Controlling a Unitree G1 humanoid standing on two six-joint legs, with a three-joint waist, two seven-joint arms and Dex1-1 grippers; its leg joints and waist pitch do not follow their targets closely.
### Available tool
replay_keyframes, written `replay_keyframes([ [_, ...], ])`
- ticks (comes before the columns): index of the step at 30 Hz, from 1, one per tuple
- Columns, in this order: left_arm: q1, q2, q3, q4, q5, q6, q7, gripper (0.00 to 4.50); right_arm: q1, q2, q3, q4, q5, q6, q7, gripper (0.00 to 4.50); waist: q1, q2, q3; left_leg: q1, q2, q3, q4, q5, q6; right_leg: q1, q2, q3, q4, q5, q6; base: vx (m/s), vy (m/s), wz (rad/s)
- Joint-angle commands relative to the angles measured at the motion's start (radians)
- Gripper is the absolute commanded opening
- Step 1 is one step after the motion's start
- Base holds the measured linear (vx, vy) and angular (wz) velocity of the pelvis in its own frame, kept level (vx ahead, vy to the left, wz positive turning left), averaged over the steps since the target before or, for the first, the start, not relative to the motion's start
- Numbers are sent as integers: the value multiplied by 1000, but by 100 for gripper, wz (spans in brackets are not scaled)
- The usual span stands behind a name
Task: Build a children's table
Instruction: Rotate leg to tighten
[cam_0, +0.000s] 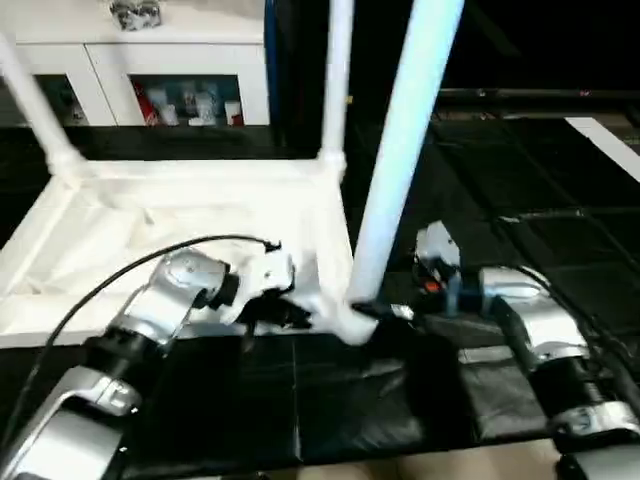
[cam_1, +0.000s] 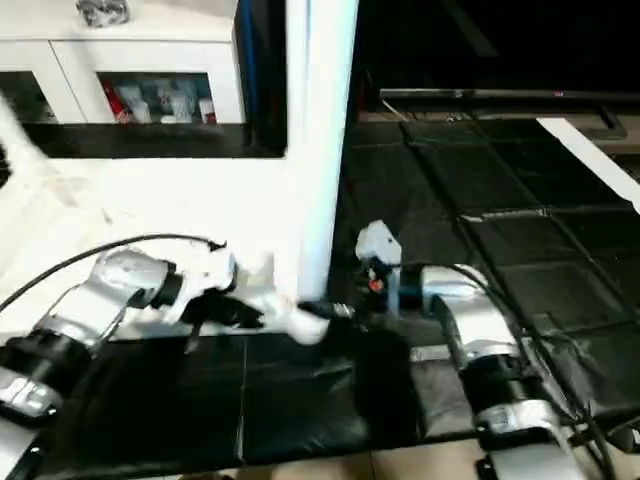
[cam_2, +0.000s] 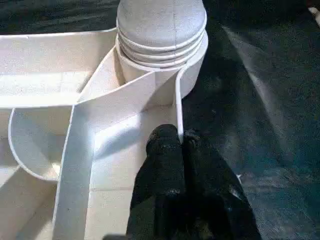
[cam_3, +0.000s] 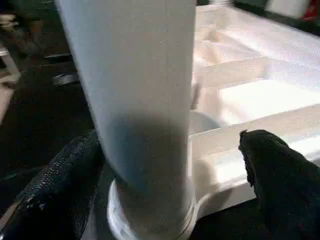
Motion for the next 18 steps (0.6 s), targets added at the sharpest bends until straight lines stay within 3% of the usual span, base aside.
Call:
replay_keyframes([
  [1,5,2,-39,-23,12,-26,-51,0,2,-14,16,-28,17,11,48,419,-1,-7,-71,8,28,1,-70,-185,50,56,-59,51,-68,-234,-212,0,0,0],
  [18,13,9,-47,-30,16,-53,-71,0,-14,-11,69,5,11,24,142,279,3,-14,-72,8,29,1,-70,-173,46,54,-60,51,-66,-239,-210,0,0,0],
])
